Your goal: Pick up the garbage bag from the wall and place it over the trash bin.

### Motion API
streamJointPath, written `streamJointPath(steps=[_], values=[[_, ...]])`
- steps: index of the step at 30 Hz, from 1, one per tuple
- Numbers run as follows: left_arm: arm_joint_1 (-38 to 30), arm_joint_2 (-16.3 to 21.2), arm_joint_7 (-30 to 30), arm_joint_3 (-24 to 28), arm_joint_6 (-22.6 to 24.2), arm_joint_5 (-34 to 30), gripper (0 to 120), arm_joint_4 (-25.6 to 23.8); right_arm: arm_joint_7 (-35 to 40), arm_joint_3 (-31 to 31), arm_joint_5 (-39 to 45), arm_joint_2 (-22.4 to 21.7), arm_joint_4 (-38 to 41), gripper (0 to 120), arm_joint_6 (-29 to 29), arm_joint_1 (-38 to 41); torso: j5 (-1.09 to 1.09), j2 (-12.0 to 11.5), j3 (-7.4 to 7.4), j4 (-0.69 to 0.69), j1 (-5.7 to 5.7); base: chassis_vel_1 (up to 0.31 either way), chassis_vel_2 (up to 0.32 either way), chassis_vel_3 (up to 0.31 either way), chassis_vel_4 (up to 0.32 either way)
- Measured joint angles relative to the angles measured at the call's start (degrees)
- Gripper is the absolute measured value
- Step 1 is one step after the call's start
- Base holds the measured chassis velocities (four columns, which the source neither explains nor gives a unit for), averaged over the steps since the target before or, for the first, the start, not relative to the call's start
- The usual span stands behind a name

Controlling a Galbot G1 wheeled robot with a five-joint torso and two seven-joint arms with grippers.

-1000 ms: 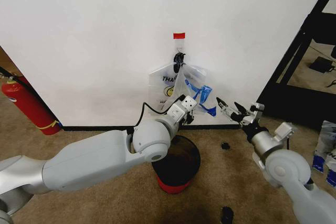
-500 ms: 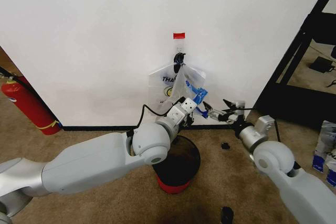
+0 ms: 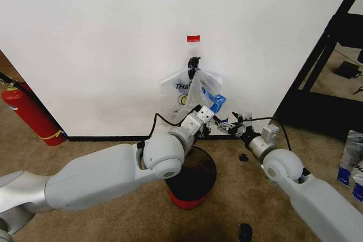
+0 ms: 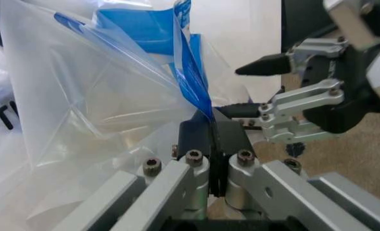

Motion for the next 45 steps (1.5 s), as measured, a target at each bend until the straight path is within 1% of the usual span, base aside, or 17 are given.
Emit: streamJointPath(steps=[3,4,6,7,9,11,12,17,18,19,20,27,33,34,39,41,45], values=[[-0.03,0.02,0.02,0.00,0.01,-0.10,0,-0.16,0.00,-0.51,-0.33,0.21,-0.76,60,-0.24,0.37,0.00,0.00,0.00,0.00,0.00,0.000,0.000,0.000,0.000],[-0.03,0.02,0.02,0.00,0.01,-0.10,0,-0.16,0.00,-0.51,-0.33,0.21,-0.76,60,-0.24,0.37,0.00,0.00,0.00,0.00,0.00,0.000,0.000,0.000,0.000],[-0.03,0.12,0.02,-0.02,0.02,-0.18,0,-0.32,0.01,-0.63,-0.33,0.35,-1.06,50,-0.55,0.41,0.00,0.00,0.00,0.00,0.00,0.000,0.000,0.000,0.000],[-0.04,0.15,0.02,-0.05,0.02,-0.20,0,-0.37,0.03,-0.65,-0.32,0.40,-1.12,49,-0.66,0.41,0.00,0.00,0.00,0.00,0.00,0.000,0.000,0.000,0.000],[-0.04,0.25,0.02,-0.10,0.04,-0.28,0,-0.52,0.23,-0.70,-0.20,0.58,-1.30,39,-0.98,0.44,0.00,0.00,0.00,0.00,0.00,0.000,0.000,0.000,0.000],[-0.08,0.27,0.02,-0.13,0.04,-0.32,0,-0.62,0.38,-0.72,-0.01,0.76,-1.46,32,-1.08,0.51,0.00,0.00,0.00,0.00,-0.01,0.000,0.000,0.000,0.000],[-0.08,0.27,0.02,-0.13,0.04,-0.32,0,-0.62,0.38,-0.72,-0.01,0.76,-1.46,32,-1.08,0.51,0.00,0.00,0.00,0.00,-0.01,0.000,0.000,0.000,0.000],[-0.26,0.27,-0.02,-0.29,0.05,-0.41,0,-0.96,0.94,-0.70,0.80,1.09,-1.55,10,-1.17,0.53,0.00,0.00,0.00,0.00,-0.01,0.000,0.000,0.000,0.000],[-0.28,0.31,-0.02,-0.33,0.05,-0.42,0,-1.05,1.02,-0.67,0.89,1.17,-1.55,6,-1.17,0.52,0.00,0.00,0.00,0.00,-0.01,0.000,0.000,0.000,0.000],[-0.28,0.31,-0.02,-0.33,0.05,-0.42,0,-1.05,1.02,-0.67,0.89,1.17,-1.55,6,-1.17,0.52,0.00,0.00,0.00,0.00,-0.01,0.000,0.000,0.000,0.000],[-0.29,0.41,-0.02,-0.40,0.05,-0.44,0,-1.18,1.11,-0.61,0.98,1.26,-1.52,1,-1.17,0.49,0.00,0.00,0.00,0.00,-0.01,0.000,0.000,0.000,0.000],[0.23,0.68,0.00,-1.66,-0.39,-0.48,0,-1.59,1.92,0.59,1.84,1.69,-0.01,0,-1.13,-0.28,0.00,0.00,0.00,0.00,-0.01,0.000,0.000,0.000,0.000],[3.93,1.50,0.48,-4.99,-1.64,-0.28,0,-2.90,2.17,5.80,4.12,0.99,6.56,0,-0.76,-5.07,-0.01,0.00,0.00,0.00,-0.01,0.000,0.000,0.000,0.000],[3.93,1.50,0.48,-4.99,-1.64,-0.28,0,-2.90,2.17,5.80,4.12,0.99,6.56,0,-0.76,-5.07,-0.01,0.00,0.00,0.00,-0.01,0.000,0.000,0.000,0.000],[10.27,3.76,1.64,-8.61,-3.03,1.07,0,-5.76,1.49,12.39,5.53,-0.50,12.42,0,-0.71,-11.86,-0.03,0.00,0.00,0.00,-0.01,0.000,0.000,0.000,0.000],[11.11,4.08,1.78,-9.03,-3.13,1.33,0,-6.16,1.25,13.14,5.50,-0.61,12.99,0,-0.71,-12.89,-0.01,0.00,0.00,0.00,-0.01,0.000,0.000,0.000,0.000],[16.48,5.89,2.85,-10.92,-3.66,3.63,0,-8.24,-0.65,17.67,3.80,-0.31,16.26,0,-0.23,-20.52,0.01,0.00,0.00,0.00,-0.01,0.000,0.000,0.000,0.000]])
